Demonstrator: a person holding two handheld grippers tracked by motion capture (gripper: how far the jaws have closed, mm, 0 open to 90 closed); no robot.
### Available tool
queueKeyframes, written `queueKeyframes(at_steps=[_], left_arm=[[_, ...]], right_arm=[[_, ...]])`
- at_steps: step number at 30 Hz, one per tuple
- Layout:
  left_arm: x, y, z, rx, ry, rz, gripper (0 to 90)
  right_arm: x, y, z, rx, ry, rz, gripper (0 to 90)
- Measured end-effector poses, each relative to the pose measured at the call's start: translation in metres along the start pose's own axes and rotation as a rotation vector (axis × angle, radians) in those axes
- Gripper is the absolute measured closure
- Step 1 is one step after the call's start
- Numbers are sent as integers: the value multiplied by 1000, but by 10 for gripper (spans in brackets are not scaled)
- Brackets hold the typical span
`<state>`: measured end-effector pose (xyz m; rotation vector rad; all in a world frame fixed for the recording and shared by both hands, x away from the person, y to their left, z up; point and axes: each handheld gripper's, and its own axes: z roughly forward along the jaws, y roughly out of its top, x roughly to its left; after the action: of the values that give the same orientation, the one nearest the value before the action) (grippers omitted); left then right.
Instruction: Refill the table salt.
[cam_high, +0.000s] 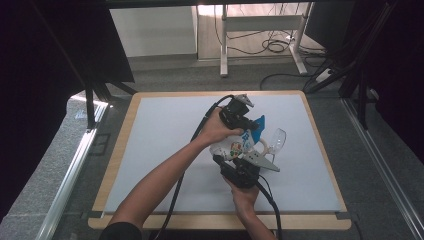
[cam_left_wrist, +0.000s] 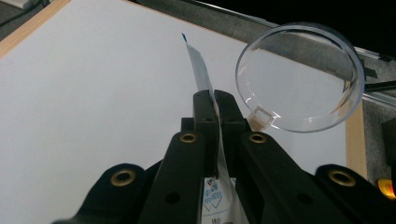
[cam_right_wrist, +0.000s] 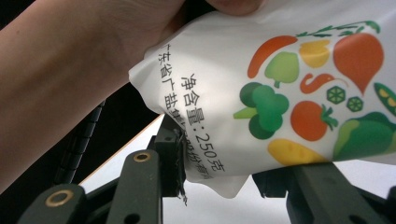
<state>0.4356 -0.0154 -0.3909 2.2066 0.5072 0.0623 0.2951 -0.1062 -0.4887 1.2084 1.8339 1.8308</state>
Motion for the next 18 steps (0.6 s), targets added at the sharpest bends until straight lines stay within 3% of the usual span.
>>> queueKeyframes(at_steps=[18], left_arm=[[0,0,1,-1,-2,-4,896]], right_arm=[[0,0,0,2,-2,-8,602]])
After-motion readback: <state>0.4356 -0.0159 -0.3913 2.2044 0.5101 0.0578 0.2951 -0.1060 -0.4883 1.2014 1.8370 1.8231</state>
